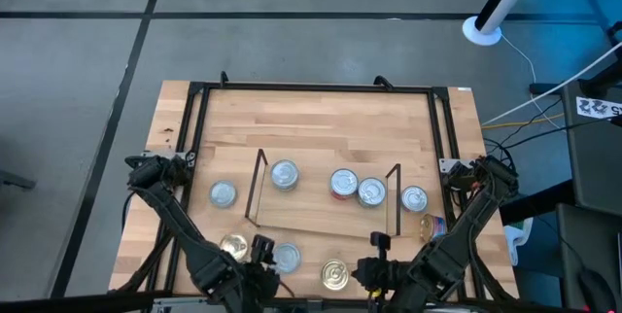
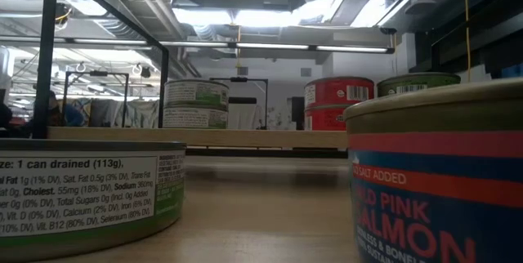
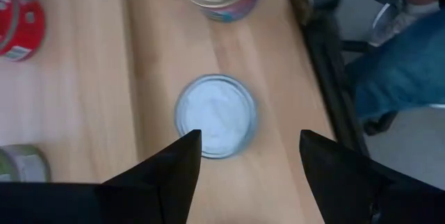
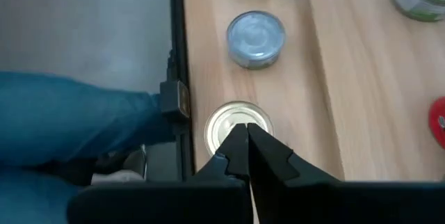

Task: Stack canned seafood by type on shelf
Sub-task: Stack the green white tuna can on top of the green white tuna cans on the shelf

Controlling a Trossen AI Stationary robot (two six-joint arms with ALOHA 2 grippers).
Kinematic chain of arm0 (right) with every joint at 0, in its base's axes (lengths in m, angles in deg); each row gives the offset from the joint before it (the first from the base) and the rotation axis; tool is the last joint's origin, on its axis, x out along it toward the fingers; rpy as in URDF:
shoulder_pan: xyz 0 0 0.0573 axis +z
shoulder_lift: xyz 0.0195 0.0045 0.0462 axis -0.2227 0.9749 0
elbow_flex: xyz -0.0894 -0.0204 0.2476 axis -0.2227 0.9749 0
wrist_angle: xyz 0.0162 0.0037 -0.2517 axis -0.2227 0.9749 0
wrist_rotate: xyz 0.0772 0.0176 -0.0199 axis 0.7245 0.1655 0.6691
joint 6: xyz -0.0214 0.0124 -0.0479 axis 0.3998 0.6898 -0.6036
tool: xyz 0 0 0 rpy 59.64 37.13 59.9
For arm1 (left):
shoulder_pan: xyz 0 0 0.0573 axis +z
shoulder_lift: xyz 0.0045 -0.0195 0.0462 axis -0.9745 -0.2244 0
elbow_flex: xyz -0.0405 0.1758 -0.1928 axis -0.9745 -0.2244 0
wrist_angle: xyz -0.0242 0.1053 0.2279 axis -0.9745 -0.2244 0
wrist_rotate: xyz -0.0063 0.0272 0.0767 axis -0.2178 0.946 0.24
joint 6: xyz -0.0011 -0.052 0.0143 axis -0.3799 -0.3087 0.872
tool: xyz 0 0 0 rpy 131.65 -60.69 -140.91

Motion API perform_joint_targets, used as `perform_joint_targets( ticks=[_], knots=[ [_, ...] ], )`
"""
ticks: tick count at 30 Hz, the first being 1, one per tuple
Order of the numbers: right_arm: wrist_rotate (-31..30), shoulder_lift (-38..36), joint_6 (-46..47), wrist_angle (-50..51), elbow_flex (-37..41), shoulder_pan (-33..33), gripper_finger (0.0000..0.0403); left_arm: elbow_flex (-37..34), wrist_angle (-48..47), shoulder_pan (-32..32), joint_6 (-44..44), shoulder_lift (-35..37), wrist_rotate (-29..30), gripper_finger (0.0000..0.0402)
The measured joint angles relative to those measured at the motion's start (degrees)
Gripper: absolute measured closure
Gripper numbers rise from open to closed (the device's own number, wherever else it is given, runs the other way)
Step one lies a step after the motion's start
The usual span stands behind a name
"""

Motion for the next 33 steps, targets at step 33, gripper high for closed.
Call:
perform_joint_targets(
  ticks=[33],
  knots=[
    [12.0,0.8,-42.3,-13.7,4.5,-9.3,0.0235,0.0,1.2,0.4,13.7,-12.0,4.2,0.0168]
  ],
)
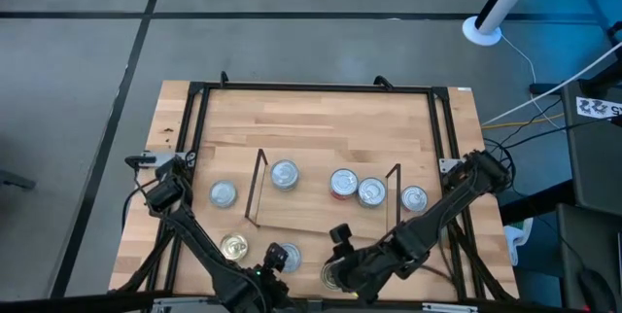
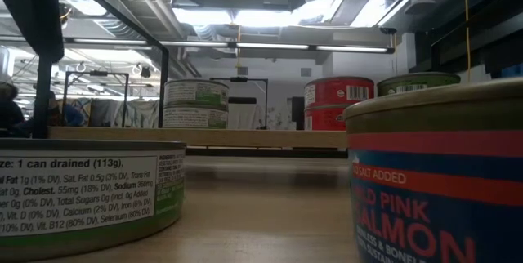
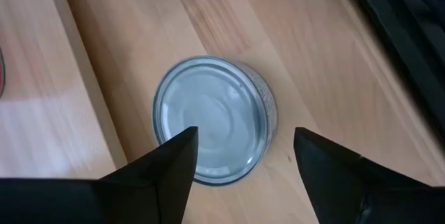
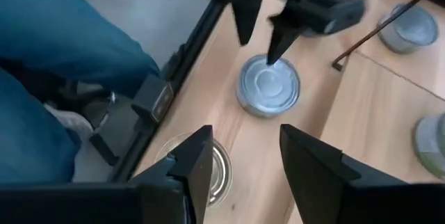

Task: Stack canned seafood by type on shelf
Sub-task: Stack the green white tuna can on top of the green white tuna cans on the shelf

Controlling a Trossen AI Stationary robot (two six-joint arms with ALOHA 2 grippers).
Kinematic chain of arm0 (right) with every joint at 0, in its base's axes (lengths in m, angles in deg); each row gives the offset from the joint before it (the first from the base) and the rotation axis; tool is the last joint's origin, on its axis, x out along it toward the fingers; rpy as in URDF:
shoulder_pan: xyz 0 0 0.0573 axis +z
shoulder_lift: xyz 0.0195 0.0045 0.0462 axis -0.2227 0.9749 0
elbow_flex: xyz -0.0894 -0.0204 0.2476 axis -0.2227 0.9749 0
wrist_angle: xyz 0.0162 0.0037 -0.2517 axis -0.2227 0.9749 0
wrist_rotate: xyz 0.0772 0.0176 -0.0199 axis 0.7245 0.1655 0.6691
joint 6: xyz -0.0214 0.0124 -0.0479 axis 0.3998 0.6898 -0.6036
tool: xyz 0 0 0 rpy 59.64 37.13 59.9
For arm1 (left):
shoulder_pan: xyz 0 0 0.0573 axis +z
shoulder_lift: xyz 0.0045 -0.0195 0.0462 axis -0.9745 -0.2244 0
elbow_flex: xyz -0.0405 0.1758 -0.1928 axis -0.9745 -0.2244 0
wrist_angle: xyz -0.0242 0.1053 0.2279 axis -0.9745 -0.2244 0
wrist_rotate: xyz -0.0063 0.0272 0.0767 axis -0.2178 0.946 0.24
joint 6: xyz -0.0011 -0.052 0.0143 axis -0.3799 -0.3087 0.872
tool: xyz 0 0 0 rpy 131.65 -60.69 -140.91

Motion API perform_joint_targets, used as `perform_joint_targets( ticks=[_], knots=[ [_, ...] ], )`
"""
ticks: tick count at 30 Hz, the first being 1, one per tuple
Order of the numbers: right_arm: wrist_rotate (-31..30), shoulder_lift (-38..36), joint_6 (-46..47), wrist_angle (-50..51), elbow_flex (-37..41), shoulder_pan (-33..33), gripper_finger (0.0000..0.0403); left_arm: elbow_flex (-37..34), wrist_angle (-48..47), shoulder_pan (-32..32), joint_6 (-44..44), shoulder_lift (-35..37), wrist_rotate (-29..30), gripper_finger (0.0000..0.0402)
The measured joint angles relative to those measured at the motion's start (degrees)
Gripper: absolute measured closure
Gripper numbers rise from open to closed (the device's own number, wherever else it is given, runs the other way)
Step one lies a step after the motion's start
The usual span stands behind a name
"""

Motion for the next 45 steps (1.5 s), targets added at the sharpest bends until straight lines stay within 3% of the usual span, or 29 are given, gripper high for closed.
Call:
perform_joint_targets(
  ticks=[18,23,32,45],
  knots=[
    [-0.8,0.3,-22.4,-35.6,22.1,-4.6,0.0235,0.0,-0.1,0.0,-0.4,-1.0,-0.6,0.0221],
    [0.2,0.3,-24.6,-37.6,24.7,-6.8,0.0235,0.0,0.0,0.0,-2.0,-1.0,-0.6,0.0232],
    [8.7,0.3,-37.1,-37.3,24.8,-7.5,0.0235,-1.1,0.5,0.0,-7.5,-1.2,-0.7,0.0243],
    [4.5,5.5,-48.0,-44.1,24.8,-7.5,0.0235,-4.7,2.0,0.0,-5.4,-1.2,-0.3,0.0261]
  ],
)
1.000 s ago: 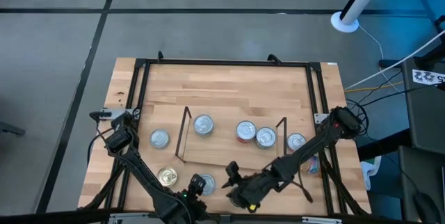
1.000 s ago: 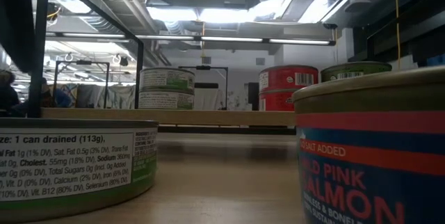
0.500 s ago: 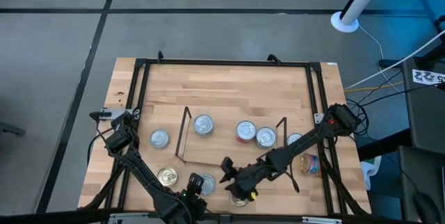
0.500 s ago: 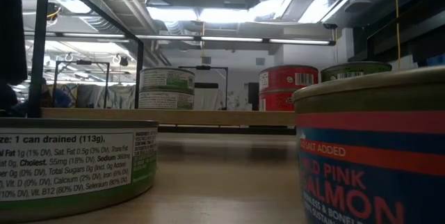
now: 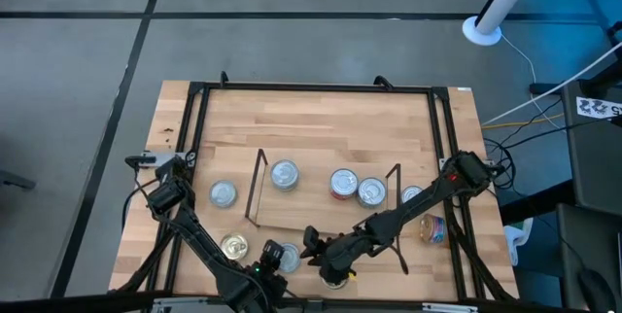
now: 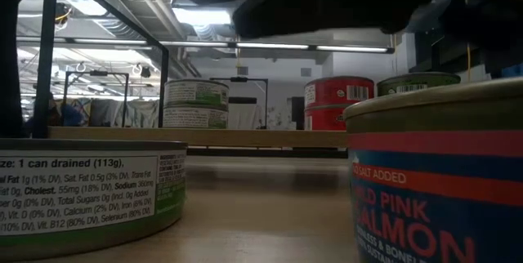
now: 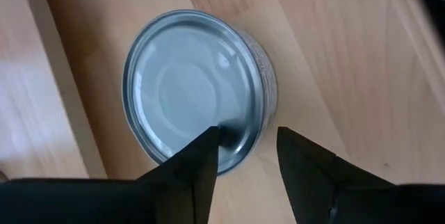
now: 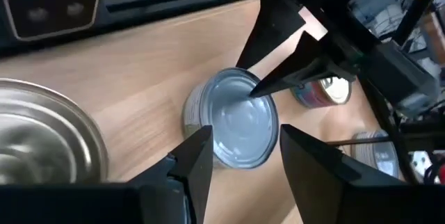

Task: Stack canned seafood by type on shelf
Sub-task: Stack the green white tuna can on top of the green white tuna cans on the shelf

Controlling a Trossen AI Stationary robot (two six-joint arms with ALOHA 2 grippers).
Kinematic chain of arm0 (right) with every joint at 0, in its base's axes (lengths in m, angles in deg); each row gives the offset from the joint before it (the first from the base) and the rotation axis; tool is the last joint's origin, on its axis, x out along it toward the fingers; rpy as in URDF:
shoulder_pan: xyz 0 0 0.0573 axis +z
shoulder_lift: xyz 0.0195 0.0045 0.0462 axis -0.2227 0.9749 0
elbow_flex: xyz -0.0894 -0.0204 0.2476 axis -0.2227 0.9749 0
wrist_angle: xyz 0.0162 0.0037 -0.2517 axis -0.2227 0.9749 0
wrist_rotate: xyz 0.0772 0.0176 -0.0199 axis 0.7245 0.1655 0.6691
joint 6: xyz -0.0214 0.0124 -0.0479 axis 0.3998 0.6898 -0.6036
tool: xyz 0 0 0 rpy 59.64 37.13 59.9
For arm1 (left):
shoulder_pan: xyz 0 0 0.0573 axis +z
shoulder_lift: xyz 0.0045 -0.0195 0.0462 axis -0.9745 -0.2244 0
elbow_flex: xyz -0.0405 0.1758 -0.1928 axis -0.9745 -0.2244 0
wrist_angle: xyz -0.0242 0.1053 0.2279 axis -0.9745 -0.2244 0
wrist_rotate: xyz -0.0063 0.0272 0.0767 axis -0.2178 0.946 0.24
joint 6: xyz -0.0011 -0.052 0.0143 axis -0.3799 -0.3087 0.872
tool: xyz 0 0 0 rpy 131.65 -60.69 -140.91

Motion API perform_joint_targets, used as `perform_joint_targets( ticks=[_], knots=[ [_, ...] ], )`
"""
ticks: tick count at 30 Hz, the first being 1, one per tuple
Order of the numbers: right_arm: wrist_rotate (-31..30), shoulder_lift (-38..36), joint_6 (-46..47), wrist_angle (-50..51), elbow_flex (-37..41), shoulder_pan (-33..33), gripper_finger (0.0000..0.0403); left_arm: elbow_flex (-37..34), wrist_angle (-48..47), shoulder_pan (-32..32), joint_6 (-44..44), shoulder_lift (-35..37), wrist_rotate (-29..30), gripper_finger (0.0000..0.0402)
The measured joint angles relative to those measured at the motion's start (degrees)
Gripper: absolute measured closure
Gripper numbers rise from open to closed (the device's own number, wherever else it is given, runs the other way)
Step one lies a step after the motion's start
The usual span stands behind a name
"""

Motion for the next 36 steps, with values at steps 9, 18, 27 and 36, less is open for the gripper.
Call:
perform_joint_targets(
  ticks=[9,18,27,36],
  knots=[
    [-5.3,4.2,-9.2,-2.0,0.0,0.0,0.0235,0.0,1.0,0.5,0.5,0.0,0.3,0.0298],
    [-6.9,5.1,-9.6,-1.9,0.0,0.0,0.0235,0.0,1.2,0.9,2.1,0.0,0.9,0.0356],
    [-10.1,5.1,-11.8,-1.6,0.0,0.0,0.0235,0.0,1.2,0.9,0.7,0.1,1.0,0.0399],
    [-10.4,5.1,-13.8,-0.2,0.0,0.0,0.0235,0.2,1.2,0.9,-1.5,0.1,1.4,0.0401]
  ],
)
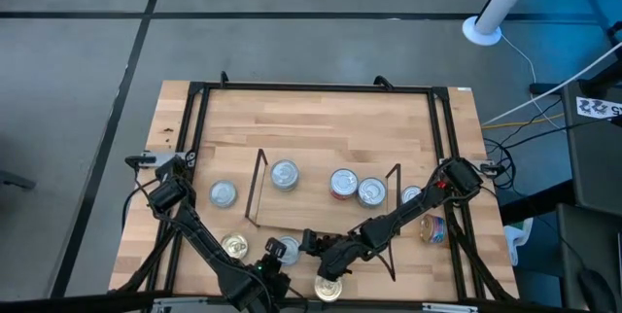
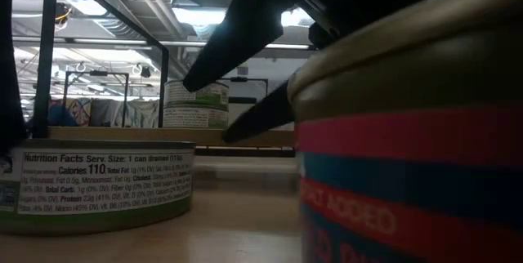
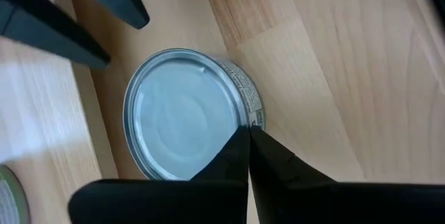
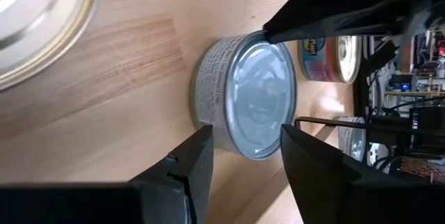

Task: Stack canned seafood by type on shelf
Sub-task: Stack the green white tuna can on top of the green white tuna cans on the shelf

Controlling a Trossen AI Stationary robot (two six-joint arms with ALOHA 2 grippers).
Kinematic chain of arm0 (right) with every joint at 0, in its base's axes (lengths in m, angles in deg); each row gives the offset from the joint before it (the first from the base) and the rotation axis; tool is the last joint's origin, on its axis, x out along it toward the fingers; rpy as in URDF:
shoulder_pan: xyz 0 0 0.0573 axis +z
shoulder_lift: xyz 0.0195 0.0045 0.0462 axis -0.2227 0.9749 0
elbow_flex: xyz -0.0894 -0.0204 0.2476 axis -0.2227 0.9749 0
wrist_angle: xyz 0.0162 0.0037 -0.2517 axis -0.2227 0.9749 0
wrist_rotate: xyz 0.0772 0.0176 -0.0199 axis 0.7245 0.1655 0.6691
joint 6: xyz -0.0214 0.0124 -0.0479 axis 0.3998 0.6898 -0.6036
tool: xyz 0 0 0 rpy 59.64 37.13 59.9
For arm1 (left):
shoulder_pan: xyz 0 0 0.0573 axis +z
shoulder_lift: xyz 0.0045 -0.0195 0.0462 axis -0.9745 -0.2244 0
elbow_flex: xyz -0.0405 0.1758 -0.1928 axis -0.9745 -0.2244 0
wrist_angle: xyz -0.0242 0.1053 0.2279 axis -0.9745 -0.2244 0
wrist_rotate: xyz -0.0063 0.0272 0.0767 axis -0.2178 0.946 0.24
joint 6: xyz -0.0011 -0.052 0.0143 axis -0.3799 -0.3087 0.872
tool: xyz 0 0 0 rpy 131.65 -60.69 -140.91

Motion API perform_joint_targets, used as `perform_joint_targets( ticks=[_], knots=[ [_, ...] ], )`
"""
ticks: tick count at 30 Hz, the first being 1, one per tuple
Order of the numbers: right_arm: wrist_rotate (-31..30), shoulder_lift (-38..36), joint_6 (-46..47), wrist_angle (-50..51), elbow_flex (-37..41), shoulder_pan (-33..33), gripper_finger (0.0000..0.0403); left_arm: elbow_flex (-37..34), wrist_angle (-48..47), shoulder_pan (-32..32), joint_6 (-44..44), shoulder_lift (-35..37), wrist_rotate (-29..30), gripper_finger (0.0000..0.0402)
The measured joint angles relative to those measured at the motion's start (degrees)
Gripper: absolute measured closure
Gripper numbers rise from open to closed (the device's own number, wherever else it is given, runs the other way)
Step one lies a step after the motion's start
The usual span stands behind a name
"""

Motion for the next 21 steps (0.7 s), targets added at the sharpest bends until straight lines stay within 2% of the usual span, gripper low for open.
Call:
perform_joint_targets(
  ticks=[14,21],
  knots=[
    [0.0,0.0,0.2,2.0,0.0,0.0,0.0235,3.0,0.2,0.0,-11.3,0.0,2.4,0.0401],
    [0.0,0.0,6.7,2.0,0.0,0.0,0.0235,3.0,0.2,0.3,-15.0,0.0,2.9,0.0401]
  ],
)
